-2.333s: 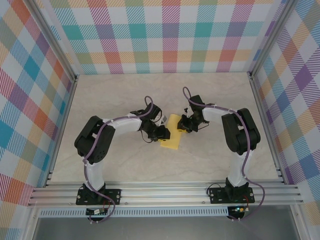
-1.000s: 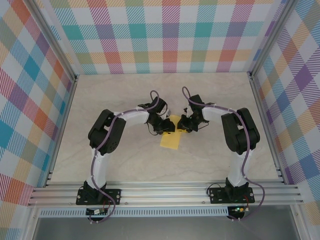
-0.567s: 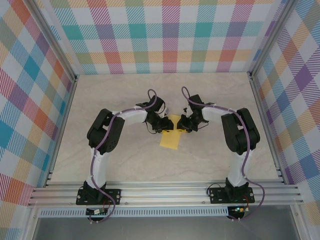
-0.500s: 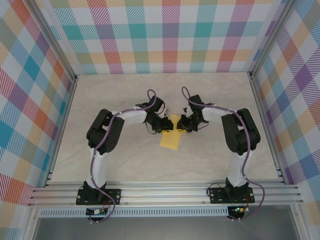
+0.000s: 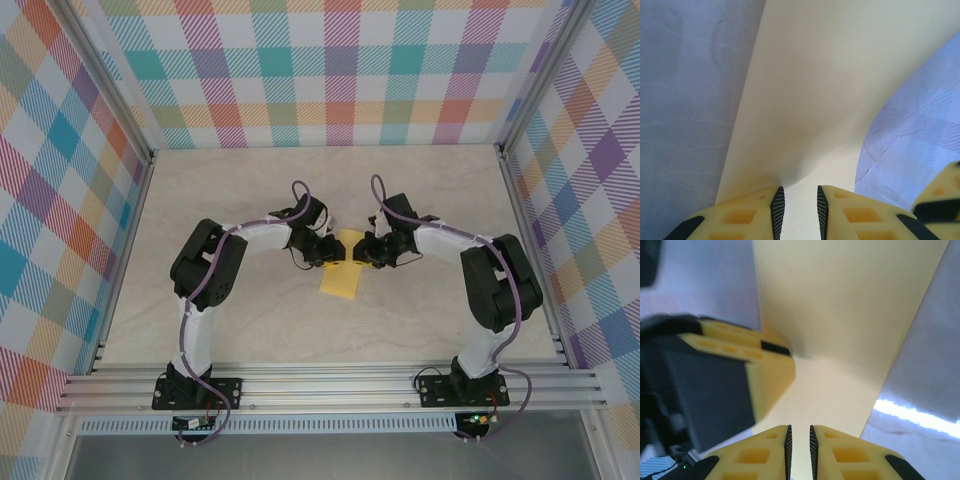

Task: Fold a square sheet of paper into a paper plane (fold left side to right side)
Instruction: Hold the paper at the center of the table, then first fold the square sheet of paper in half at the center of the table.

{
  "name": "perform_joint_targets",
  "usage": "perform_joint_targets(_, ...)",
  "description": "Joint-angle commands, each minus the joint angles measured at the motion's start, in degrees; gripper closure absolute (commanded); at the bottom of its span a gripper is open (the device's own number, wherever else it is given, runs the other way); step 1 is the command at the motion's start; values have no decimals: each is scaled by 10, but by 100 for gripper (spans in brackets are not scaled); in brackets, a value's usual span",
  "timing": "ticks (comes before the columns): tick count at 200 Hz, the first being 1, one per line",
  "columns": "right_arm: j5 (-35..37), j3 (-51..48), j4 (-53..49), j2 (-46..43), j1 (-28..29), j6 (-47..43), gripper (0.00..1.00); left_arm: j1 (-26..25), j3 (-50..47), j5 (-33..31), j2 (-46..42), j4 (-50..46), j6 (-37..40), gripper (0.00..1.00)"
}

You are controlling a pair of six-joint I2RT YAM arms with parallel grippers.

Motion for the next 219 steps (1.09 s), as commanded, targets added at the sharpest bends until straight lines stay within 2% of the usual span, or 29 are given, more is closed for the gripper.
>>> perform_joint_targets(1, -28, -41, 42, 8, 22, 52, 83, -1, -21, -27, 11, -46, -4, 73)
perform_joint_targets(51, 6, -32, -7, 46, 33, 40, 83, -2, -10, -22, 8, -55, -1, 73)
perform_joint_targets(133, 52, -29, -62, 75, 33, 11, 83, -1, 77, 21, 0, -74, -7, 67)
perform_joint_targets(219, 62, -13, -80, 88, 33, 0, 83, 0, 114, 13, 60, -84, -4, 68)
